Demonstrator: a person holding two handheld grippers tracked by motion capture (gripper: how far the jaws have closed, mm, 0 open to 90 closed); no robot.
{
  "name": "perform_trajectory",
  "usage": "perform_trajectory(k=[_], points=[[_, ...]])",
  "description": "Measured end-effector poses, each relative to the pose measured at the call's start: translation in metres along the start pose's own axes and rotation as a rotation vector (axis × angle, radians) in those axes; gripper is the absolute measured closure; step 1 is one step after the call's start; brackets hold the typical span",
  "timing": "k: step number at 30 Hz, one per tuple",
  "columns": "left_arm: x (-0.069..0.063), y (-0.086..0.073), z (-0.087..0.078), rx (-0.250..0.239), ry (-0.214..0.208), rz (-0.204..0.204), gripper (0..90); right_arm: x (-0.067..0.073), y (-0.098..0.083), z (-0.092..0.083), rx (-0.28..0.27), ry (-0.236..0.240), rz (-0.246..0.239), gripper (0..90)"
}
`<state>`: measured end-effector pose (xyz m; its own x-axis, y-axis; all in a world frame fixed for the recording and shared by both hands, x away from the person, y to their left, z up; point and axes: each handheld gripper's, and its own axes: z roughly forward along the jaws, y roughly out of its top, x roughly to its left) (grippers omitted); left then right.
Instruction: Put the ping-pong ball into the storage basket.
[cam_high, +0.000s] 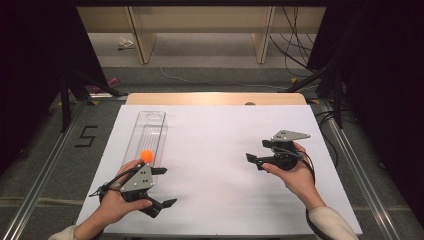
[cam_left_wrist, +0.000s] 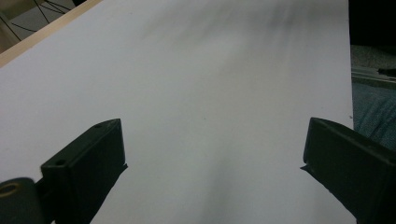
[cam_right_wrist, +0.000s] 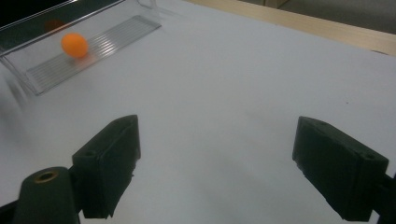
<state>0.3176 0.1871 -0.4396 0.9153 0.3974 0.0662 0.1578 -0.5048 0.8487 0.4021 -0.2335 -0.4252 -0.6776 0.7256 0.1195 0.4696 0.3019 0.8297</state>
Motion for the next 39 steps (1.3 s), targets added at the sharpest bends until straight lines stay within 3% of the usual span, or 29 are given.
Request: perform_trajectory(k=[17, 39], points=[[0.0, 0.0, 0.0, 0.0, 0.002, 0.001, 5.2, 0.002, -0.018, -0.017, 0.008, -0.009, 0.006, 16.3], [0.001, 0.001, 0.0, -0.002, 0.0, 0.002, 5.2, 0.006, -0.025, -0.016, -0.006, 0.009, 0.01, 16.3]])
